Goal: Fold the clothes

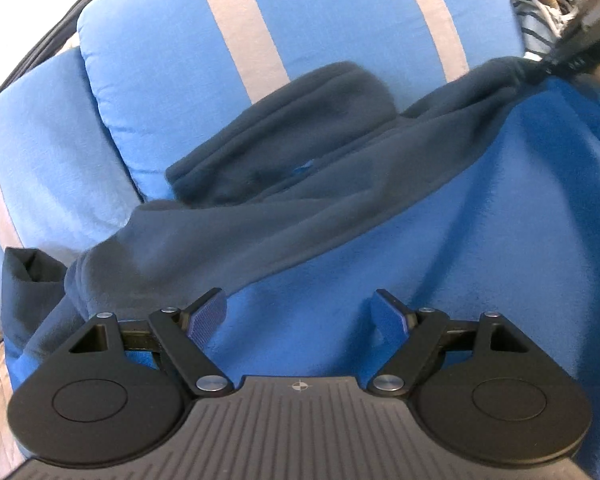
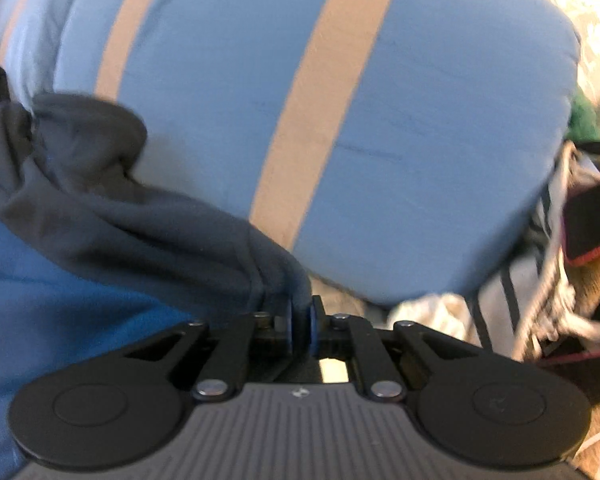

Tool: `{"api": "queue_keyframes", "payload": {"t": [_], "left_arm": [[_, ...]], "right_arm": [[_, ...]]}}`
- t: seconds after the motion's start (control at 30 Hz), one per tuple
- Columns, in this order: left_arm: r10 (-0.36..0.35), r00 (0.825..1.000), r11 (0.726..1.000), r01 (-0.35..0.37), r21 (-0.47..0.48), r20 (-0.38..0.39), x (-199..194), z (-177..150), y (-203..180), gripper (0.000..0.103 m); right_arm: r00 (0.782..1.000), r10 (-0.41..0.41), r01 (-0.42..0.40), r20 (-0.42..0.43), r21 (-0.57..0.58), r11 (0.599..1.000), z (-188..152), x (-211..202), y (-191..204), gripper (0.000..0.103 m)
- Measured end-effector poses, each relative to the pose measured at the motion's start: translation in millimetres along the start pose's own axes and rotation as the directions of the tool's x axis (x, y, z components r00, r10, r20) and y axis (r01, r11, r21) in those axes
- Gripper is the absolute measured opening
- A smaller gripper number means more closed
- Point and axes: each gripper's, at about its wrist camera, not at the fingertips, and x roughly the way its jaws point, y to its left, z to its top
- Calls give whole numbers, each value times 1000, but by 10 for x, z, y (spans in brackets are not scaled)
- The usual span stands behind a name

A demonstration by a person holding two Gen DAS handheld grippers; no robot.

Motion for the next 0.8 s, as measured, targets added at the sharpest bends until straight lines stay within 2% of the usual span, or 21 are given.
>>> {"api": "queue_keyframes", "payload": {"t": [0.13,0.17,0.23,0.3,0.37,0.4,0.47,0.57,0.67,0.8], "left_arm": [[2,1000,1000,-2,-8,-26,4,-22,31,77],[0,1000,1000,0,-12,-31,5,-32,43,77],[0,999,1000,-1,-21,-43,11,-49,69,77],[-2,999,999,0,-38,-54,14,-64,95,77],[-15,998,999,12,-51,-60,-3,-65,105,77],[-24,998,998,20,-52,-61,-21,-61,107,77],[-24,998,999,21,-47,-51,-72,-58,103,77],[-25,999,999,23,-48,-39,-148,-59,114,77],[-41,999,997,38,-64,-35,-219,-54,139,77],[-64,998,996,62,-64,-29,-300,-19,138,77]], "right_arm": [[999,-15,14,-33,-26,1000,-4,-16,96,10],[999,-12,12,-33,-24,1000,11,-35,107,15],[1000,-18,18,-17,-9,1000,53,-102,84,34],[1000,-28,28,4,14,999,98,-180,57,38],[999,-37,36,28,38,999,138,-266,36,51],[999,-33,31,38,47,998,149,-317,54,53],[999,5,-8,44,81,997,159,-404,36,64],[997,54,-61,52,127,990,98,-596,38,75],[995,76,-84,61,134,987,-43,-844,30,79],[997,53,-62,61,151,987,-291,-1222,34,83]]}}
